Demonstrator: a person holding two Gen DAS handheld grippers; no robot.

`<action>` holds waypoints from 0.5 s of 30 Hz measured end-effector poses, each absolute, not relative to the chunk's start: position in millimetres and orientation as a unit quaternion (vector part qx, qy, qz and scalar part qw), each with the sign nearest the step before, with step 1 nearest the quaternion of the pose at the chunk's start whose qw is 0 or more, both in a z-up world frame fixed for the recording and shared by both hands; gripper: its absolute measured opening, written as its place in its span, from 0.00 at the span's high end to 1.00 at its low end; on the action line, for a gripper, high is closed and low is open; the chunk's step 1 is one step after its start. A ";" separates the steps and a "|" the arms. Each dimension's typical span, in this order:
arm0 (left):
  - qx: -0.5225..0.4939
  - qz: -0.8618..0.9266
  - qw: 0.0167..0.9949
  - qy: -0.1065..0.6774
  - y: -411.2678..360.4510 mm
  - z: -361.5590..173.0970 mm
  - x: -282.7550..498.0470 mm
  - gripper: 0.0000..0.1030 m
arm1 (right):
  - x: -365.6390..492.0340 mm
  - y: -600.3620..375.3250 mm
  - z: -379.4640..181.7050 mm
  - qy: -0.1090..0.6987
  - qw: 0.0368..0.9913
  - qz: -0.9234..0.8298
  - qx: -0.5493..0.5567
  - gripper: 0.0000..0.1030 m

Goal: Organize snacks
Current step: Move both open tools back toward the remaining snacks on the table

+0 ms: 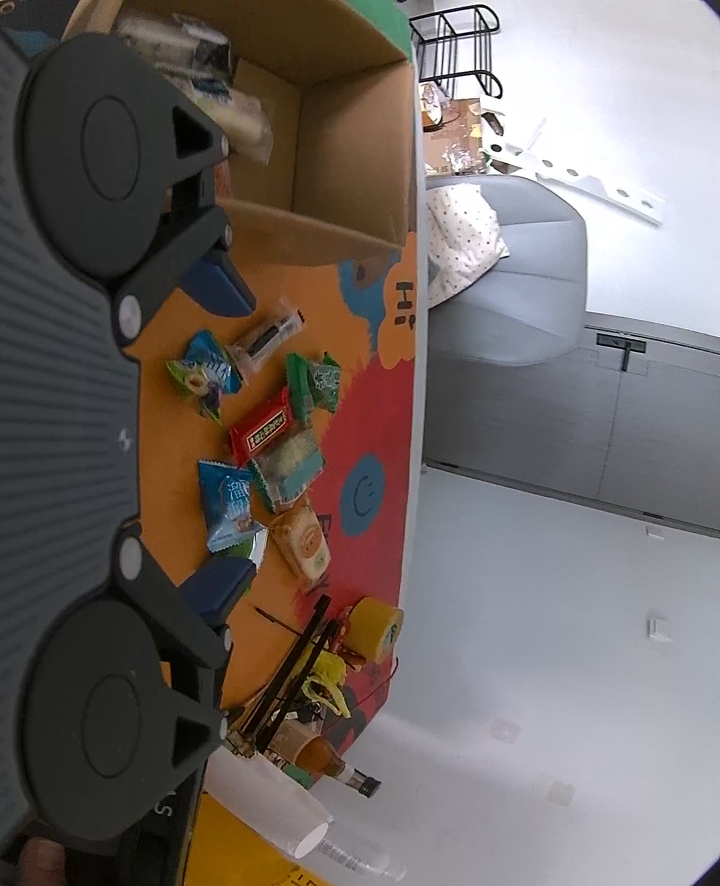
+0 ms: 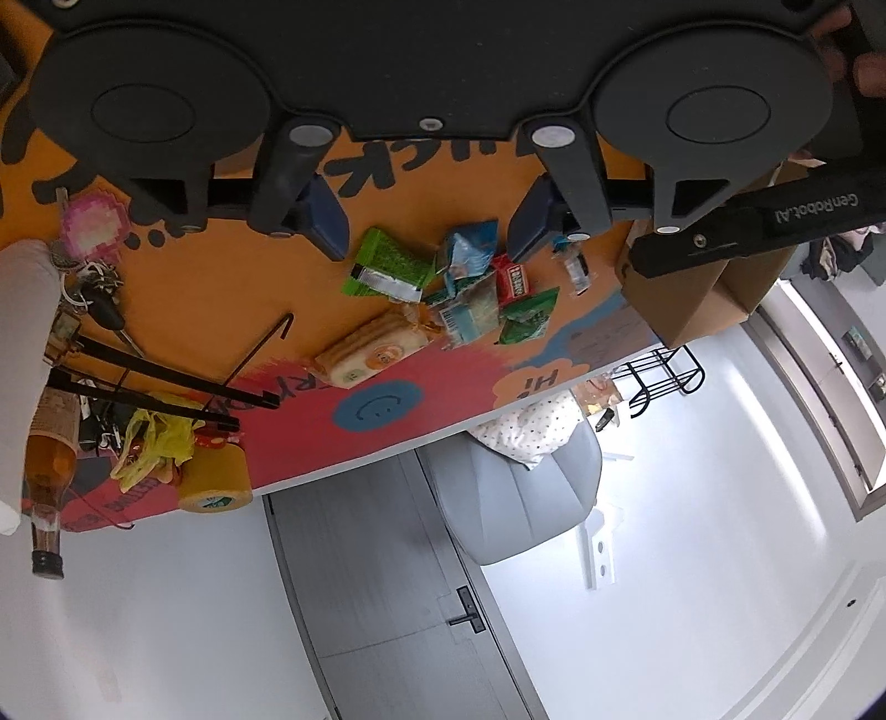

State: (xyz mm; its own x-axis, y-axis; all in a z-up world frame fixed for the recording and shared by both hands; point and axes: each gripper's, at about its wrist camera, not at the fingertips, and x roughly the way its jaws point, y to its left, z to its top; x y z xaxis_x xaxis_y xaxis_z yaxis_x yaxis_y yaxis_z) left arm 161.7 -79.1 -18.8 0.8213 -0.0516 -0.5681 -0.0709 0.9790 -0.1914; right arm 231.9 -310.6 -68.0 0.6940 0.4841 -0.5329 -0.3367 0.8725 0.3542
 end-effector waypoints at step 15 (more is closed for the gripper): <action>-0.102 0.031 0.933 0.345 -82.3 -55.4 214.4 0.36 | 284.5 -306.3 -84.5 0.338 0.904 0.230 0.121 0.48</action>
State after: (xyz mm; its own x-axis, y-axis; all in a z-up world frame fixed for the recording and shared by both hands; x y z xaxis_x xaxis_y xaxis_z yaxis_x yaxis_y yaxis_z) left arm 214.4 -82.3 -55.4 0.7603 -0.0133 -0.6494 -0.1271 0.9774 -0.1687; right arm 284.5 -306.3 -84.5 0.6653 0.4974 -0.5568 -0.3342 0.8652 0.3737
